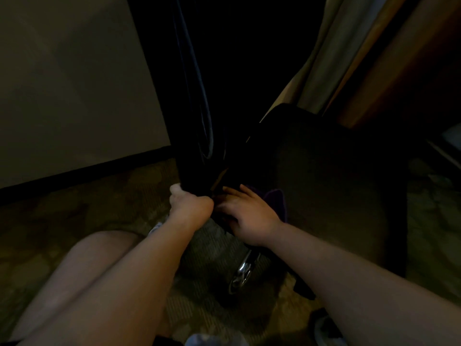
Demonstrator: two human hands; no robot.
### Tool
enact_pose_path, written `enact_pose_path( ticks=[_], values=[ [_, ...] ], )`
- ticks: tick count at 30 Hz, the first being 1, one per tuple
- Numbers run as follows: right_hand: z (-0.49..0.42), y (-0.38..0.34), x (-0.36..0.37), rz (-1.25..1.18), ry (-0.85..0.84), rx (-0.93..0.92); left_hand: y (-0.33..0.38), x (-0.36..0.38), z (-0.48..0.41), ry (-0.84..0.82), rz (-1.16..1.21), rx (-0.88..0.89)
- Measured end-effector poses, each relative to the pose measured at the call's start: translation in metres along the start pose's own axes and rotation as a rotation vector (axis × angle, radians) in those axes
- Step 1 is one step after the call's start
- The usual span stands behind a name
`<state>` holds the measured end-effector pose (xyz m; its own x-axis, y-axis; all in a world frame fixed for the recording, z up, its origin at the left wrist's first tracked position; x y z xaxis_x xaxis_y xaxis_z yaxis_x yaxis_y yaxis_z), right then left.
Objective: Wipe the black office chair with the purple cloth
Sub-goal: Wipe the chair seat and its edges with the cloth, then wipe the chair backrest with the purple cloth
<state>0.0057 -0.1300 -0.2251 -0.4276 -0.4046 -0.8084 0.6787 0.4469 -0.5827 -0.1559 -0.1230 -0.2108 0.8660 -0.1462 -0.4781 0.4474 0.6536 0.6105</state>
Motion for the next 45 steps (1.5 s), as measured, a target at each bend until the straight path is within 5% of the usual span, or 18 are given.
enact_pose_path(
  ticks=[4, 10, 17, 23, 28, 34, 38, 45],
  values=[
    [0.049, -0.001, 0.018, 0.106, -0.097, -0.032, -0.009, 0.002, 0.008, -0.097, 0.023, 0.052],
    [0.165, 0.023, 0.035, 0.059, 0.255, 0.31, -0.024, 0.005, 0.001, -0.199, -0.015, 0.082],
    [0.225, 0.036, 0.029, 0.074, 0.371, 0.518, -0.043, 0.007, -0.01, -0.181, -0.118, 0.024],
    [0.284, 0.053, 0.003, -0.218, 0.986, 0.987, -0.063, 0.011, -0.043, -0.175, -0.086, -0.005],
    [0.318, 0.074, -0.008, -0.665, 1.305, 1.213, -0.054, 0.004, -0.007, -0.191, 0.046, 0.067],
    [0.308, 0.056, -0.006, -0.908, 1.51, 1.204, -0.027, -0.035, 0.05, -0.203, 0.226, 0.419],
    [0.283, 0.024, 0.003, -0.976, 1.503, 1.094, 0.007, -0.067, 0.074, -0.146, 0.23, 0.579],
    [0.26, -0.034, 0.001, -1.141, 1.567, 0.99, 0.014, -0.066, 0.105, -0.243, 0.179, 0.563]
  ],
)
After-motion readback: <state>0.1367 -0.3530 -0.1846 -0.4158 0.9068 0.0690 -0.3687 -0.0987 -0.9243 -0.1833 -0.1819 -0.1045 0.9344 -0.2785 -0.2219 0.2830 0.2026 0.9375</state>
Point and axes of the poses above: each hand's wrist, its own z-axis away from the middle knuckle, its own x-axis out of the palm, y = z × x, the point moved 4 cm from there along -z, towards the middle knuckle, and after that the axes turned 15 degrees about -z, right-handed, at the moved point
